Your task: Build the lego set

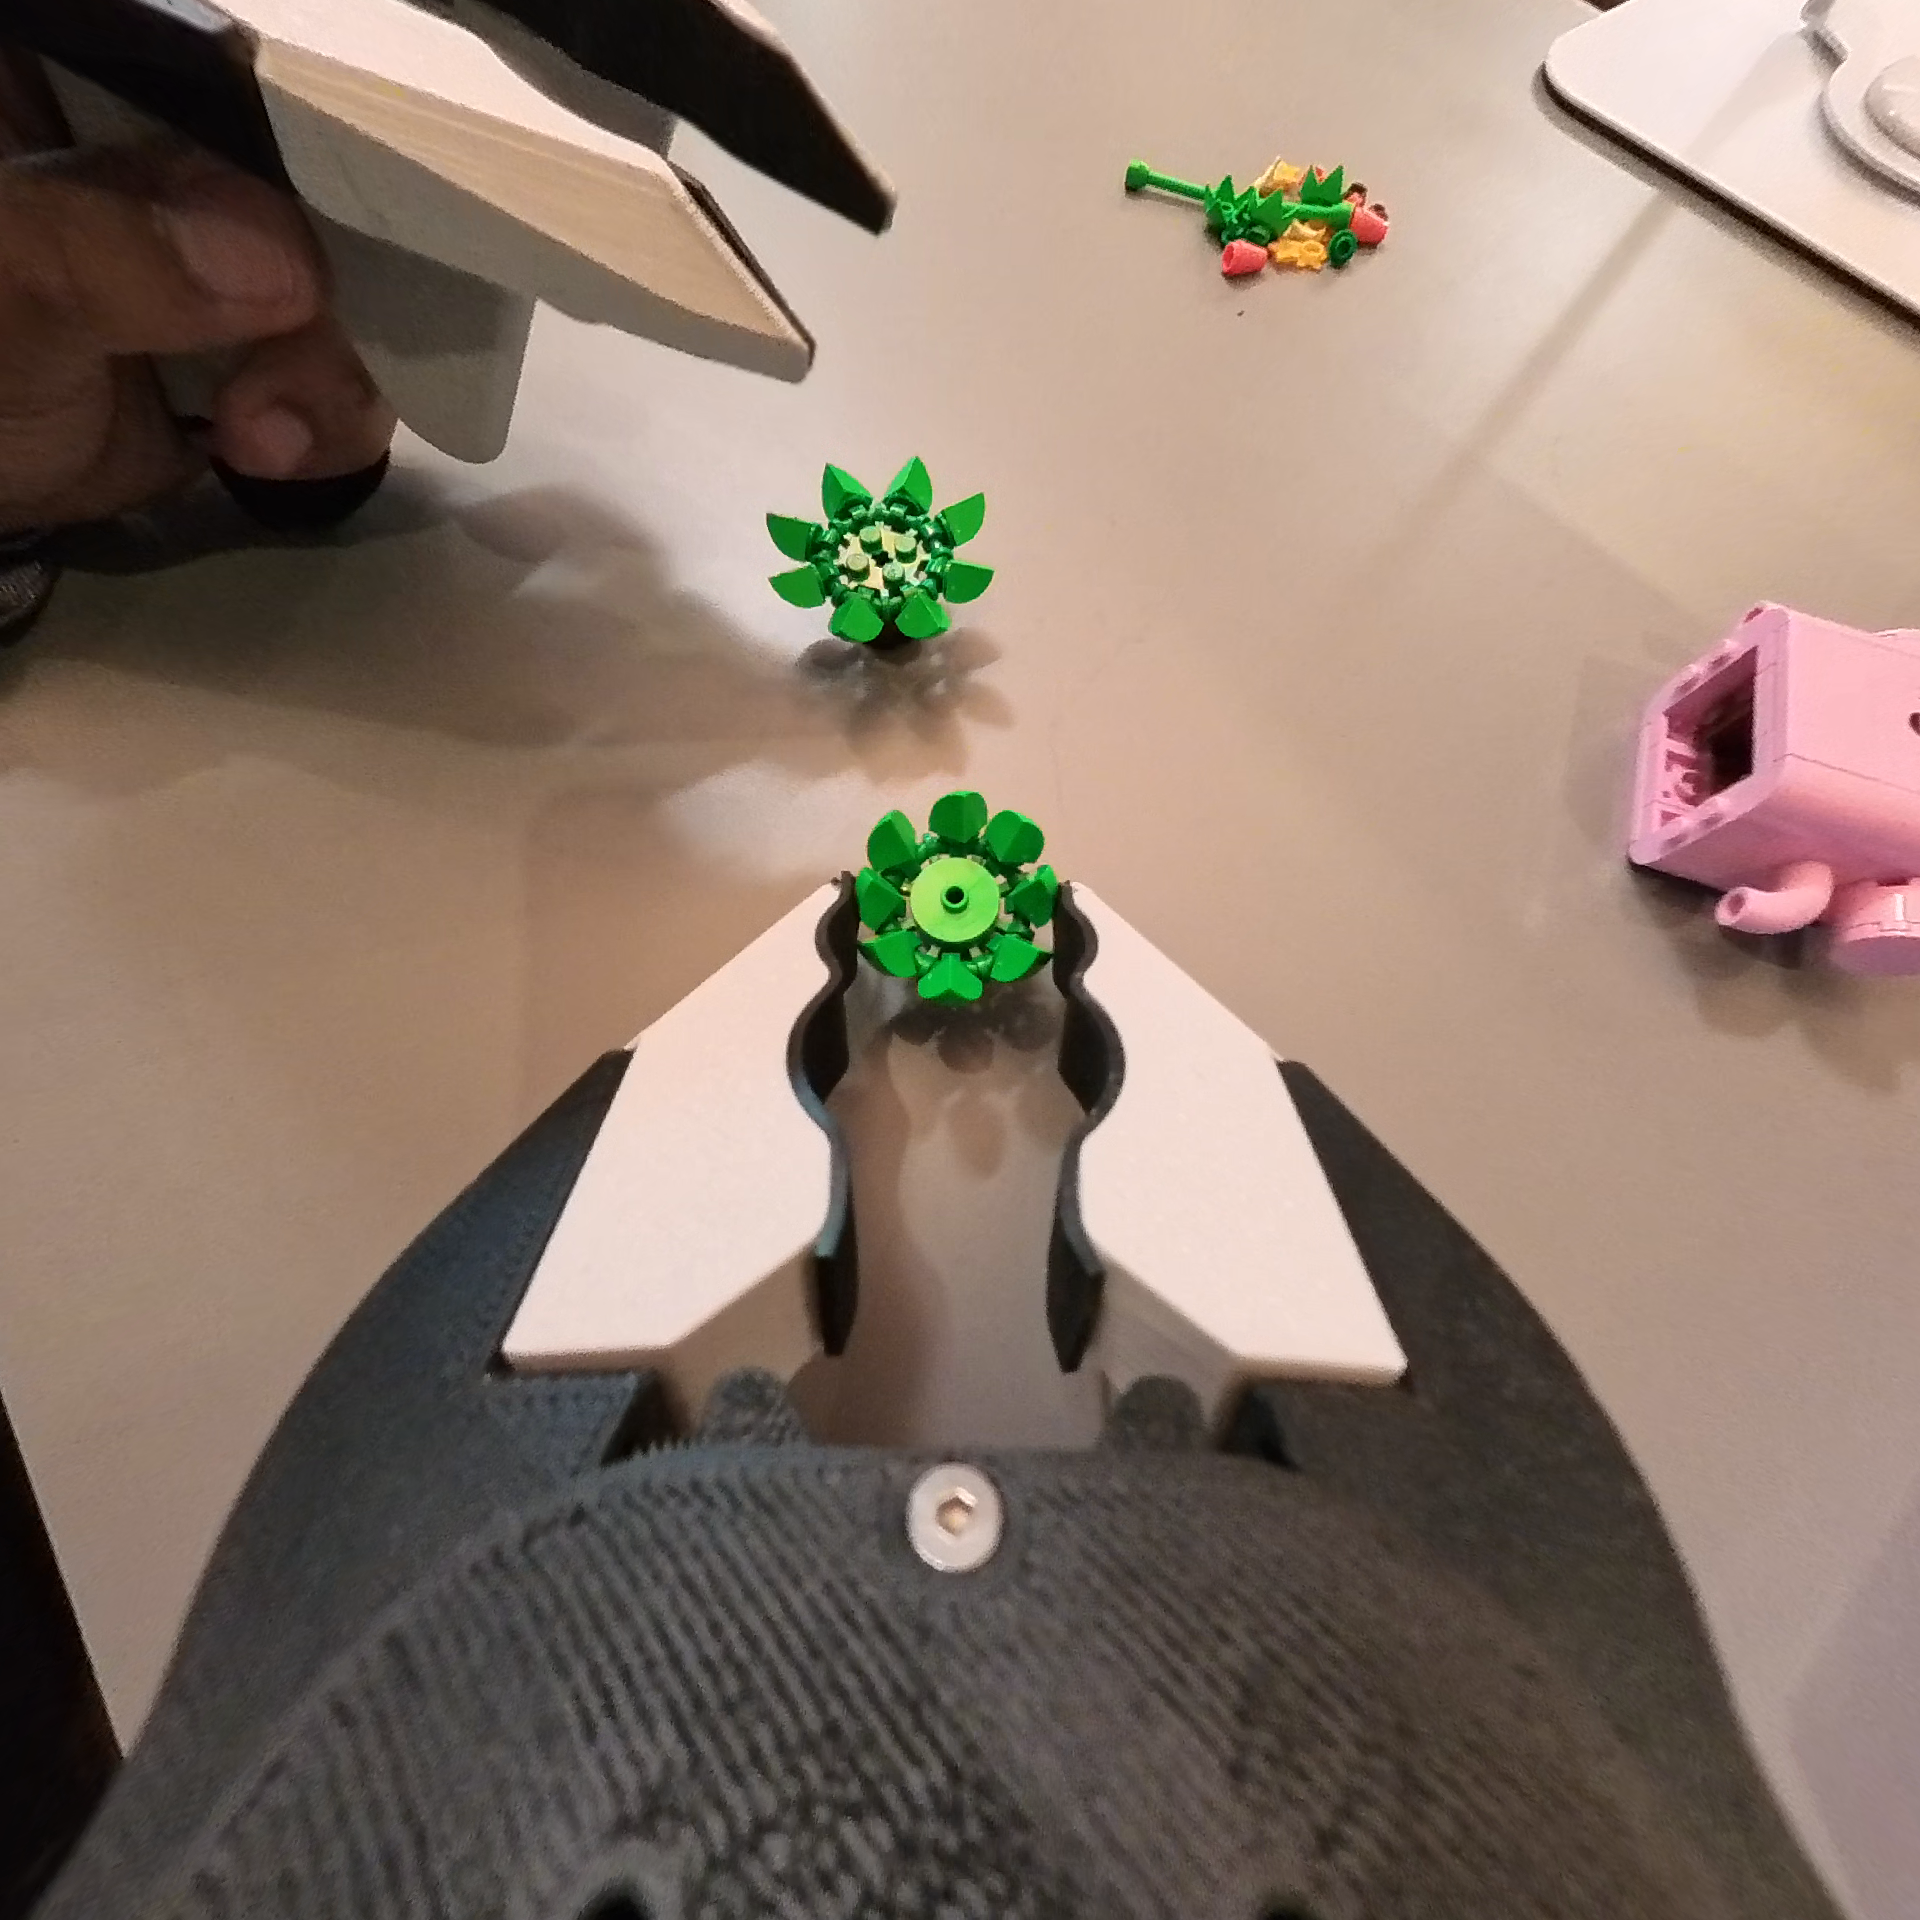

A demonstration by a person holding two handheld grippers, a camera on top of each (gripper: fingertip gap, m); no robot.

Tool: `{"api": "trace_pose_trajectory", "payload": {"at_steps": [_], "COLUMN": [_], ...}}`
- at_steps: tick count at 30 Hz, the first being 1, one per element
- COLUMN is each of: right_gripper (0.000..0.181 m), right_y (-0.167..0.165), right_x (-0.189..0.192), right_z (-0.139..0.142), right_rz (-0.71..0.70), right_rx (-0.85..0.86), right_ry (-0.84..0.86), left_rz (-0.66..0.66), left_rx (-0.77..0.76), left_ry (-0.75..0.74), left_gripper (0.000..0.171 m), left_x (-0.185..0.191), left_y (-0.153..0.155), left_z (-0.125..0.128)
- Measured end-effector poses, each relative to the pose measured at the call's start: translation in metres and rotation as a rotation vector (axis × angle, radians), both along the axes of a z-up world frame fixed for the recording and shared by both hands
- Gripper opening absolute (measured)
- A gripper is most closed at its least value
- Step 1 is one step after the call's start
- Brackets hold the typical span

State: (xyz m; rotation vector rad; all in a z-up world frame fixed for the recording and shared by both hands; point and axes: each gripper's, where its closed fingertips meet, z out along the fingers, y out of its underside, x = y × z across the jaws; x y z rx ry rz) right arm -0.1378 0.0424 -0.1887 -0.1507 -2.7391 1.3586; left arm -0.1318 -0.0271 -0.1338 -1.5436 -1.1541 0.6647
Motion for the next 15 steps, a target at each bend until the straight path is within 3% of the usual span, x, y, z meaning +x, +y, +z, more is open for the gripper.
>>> {"api": "trace_pose_trajectory", "payload": {"at_steps": [6,15], "right_gripper": [0.037,0.037], "right_y": [0.0003,0.0000], "right_x": [-0.0015,-0.0004], "right_z": [0.0012,0.0001], "right_rz": [-0.010,-0.002], "right_rx": [-0.007,0.000], "right_ry": [0.002,-0.007], "left_rz": [0.043,0.049], "left_rx": [-0.001,0.052], "left_ry": [0.034,0.050], "left_gripper": [0.048,0.051], "left_x": [-0.0014,-0.0011], "left_y": [-0.0063,-0.0110], "left_z": [0.0048,0.0089]}}
